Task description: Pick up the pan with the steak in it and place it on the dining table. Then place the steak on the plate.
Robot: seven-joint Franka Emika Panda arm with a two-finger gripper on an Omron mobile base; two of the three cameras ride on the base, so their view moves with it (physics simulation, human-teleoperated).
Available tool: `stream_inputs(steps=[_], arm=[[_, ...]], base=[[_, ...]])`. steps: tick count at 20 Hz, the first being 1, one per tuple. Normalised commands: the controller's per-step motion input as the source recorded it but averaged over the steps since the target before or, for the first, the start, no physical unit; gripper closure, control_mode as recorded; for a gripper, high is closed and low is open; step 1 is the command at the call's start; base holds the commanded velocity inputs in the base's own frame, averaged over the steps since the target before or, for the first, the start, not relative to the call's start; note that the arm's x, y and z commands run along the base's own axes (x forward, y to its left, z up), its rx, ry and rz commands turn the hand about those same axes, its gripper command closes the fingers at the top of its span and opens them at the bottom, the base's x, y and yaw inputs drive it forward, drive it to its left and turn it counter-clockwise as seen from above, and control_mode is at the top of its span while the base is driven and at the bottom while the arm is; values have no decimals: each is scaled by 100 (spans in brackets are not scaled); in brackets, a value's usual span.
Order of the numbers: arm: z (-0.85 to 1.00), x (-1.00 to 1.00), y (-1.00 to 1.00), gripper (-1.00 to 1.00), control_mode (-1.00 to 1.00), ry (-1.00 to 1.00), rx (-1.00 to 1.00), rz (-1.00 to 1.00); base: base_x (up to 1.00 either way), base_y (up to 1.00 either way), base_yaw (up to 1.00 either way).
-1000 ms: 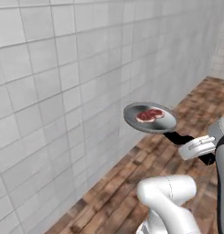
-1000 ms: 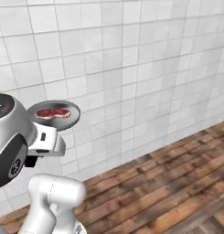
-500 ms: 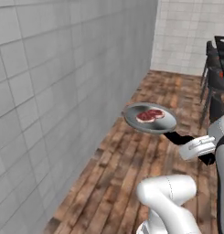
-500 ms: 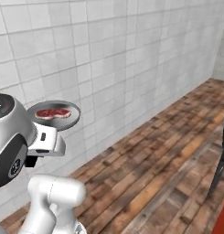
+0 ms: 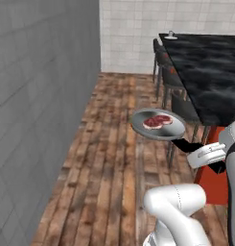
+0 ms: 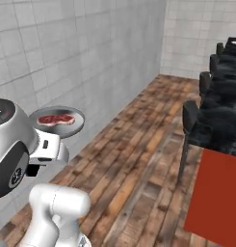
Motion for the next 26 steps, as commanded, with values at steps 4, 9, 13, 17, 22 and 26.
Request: stream_inputs(steps=[4,9,13,17,22,26], arm=[[0,0,0,100,100,0,0,0],[0,0,0,100,100,0,0,0],[0,0,0,100,100,0,0,0],[0,0,0,100,100,0,0,0],[0,0,0,100,100,0,0,0],[0,0,0,100,100,0,0,0]], base=[[4,0,-48],[3,-1,-45],[0,-12,-37],[-6,-2,-9],[-8,71,0],[-5,100,0]])
